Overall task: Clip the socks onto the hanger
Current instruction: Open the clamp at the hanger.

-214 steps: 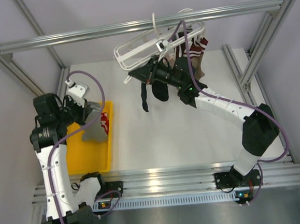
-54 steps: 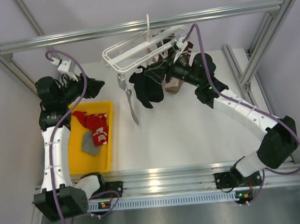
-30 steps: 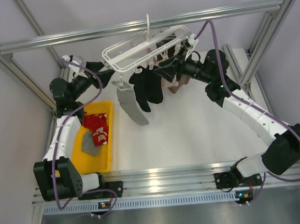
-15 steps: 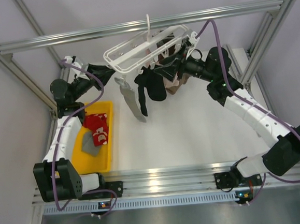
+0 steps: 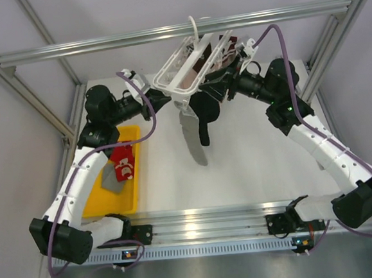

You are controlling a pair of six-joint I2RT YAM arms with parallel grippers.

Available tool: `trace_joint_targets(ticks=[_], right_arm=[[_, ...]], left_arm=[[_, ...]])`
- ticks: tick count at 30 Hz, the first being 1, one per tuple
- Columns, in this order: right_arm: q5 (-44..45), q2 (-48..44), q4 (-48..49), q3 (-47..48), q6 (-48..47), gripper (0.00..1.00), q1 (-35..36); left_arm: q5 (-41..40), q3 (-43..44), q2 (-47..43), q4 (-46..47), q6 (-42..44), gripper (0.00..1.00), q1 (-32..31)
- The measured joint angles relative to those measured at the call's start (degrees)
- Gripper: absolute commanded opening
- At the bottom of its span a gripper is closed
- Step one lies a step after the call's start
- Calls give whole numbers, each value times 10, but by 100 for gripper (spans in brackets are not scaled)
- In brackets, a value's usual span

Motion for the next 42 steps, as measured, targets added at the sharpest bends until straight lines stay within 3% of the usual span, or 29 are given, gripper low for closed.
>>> trace_joint_targets(ticks=[7, 13, 23, 31, 42], right_arm=[[16, -38, -20, 0, 2, 34, -21], [37, -69, -31, 0, -9, 34, -40], [52, -89, -104, 0, -54, 36, -94], [48, -89, -110, 0, -53, 49, -120], [37, -112, -122, 22, -61, 49, -141]], left_arm=[[-96, 69, 27, -155, 69, 0, -89], [-148, 137, 75, -242, 112, 0, -168], [-145, 160, 57, -257, 129, 0, -186], [-127, 183, 66, -255, 134, 0, -222], [-160, 223, 116, -240, 160, 0, -285]])
